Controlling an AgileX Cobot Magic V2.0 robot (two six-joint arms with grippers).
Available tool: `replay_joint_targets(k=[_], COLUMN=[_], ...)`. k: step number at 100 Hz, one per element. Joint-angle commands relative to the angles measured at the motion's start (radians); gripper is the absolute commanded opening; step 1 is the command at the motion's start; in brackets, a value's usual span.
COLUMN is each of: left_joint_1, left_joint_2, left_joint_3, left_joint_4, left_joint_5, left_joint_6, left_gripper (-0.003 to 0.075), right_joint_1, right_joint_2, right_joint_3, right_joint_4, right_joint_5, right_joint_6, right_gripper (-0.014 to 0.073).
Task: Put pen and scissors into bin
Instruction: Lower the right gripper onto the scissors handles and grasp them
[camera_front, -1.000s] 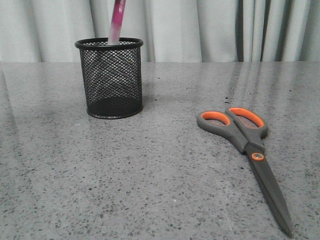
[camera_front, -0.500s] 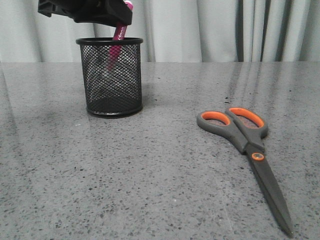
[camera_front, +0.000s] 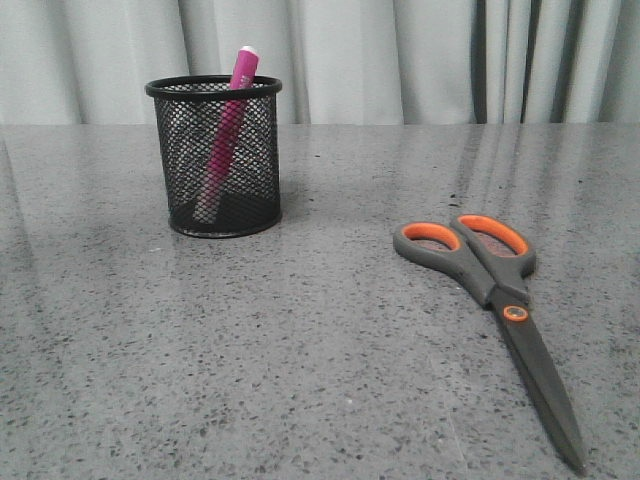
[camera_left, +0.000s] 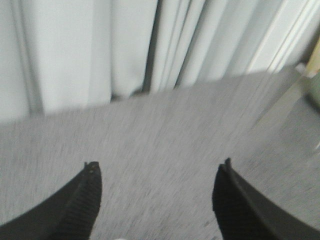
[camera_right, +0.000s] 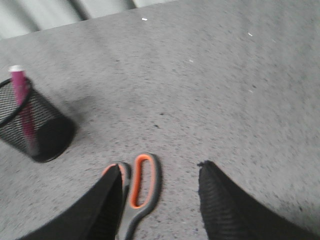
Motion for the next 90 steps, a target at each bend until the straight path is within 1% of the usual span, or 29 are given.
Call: replay_joint_targets(k=[1, 12, 22, 25, 29, 30, 31, 32, 33, 38, 44, 52, 59, 73, 90], left_joint_1=[-0.008, -0.008, -0.008, -0.008, -0.008, -0.008, -0.008, -0.008, -0.008, -0.008, -0.008, -0.008, -0.008, -0.008, -0.008], left_joint_2=[-0.145, -0.282, -0.387, -0.413, -0.449, -0.455, -0.466, -0.472, -0.481, -0.512, -0.544, -0.578, -0.592, -0.606, -0.607], left_joint_3=[-0.030, -0.030, -0.030, -0.030, -0.030, -0.030, -0.030, -0.030, -0.030, -0.027, -0.027, -0.027, -0.027, -0.027, -0.027], left_joint_4=[-0.005, 0.007, 0.011, 0.020, 0.032, 0.036, 0.036, 0.041, 0.044, 0.052, 0.062, 0.068, 0.071, 0.096, 0.122], left_joint_5=[0.047, 0.058, 0.059, 0.059, 0.059, 0.059, 0.059, 0.059, 0.059, 0.056, 0.056, 0.058, 0.058, 0.067, 0.110], left_joint_6=[0.005, 0.003, 0.003, 0.001, 0.001, 0.001, 0.001, 0.001, 0.001, -0.001, -0.006, -0.006, -0.009, -0.051, -0.110], left_gripper=[0.0379, 0.0347, 0.0345, 0.0345, 0.0345, 0.0345, 0.0345, 0.0345, 0.0345, 0.0345, 0.0345, 0.0345, 0.0345, 0.0345, 0.0345], right_joint_1=[0.033, 0.123, 0.234, 0.268, 0.319, 0.327, 0.343, 0.343, 0.365, 0.403, 0.441, 0.462, 0.468, 0.466, 0.462], right_joint_2=[0.049, 0.170, 0.291, 0.324, 0.374, 0.381, 0.397, 0.405, 0.420, 0.467, 0.529, 0.591, 0.637, 0.711, 0.781], right_joint_3=[-0.134, -0.243, -0.314, -0.326, -0.350, -0.350, -0.361, -0.361, -0.368, -0.393, -0.416, -0.439, -0.455, -0.462, -0.463], right_joint_4=[0.011, -0.007, -0.080, -0.107, -0.205, -0.205, -0.256, -0.256, -0.290, -0.388, -0.440, -0.433, -0.431, -0.433, -0.431], right_joint_5=[0.062, 0.181, 0.218, 0.223, 0.238, 0.242, 0.250, 0.250, 0.268, 0.313, 0.370, 0.409, 0.441, 0.488, 0.477], right_joint_6=[-0.064, -0.073, -0.055, -0.022, 0.058, 0.073, 0.105, 0.120, 0.151, 0.225, 0.290, 0.317, 0.337, 0.405, 0.505], right_gripper=[0.0318, 0.0316, 0.0316, 0.0316, 0.0316, 0.0316, 0.0316, 0.0316, 0.0317, 0.0326, 0.0363, 0.0437, 0.0470, 0.0470, 0.0465])
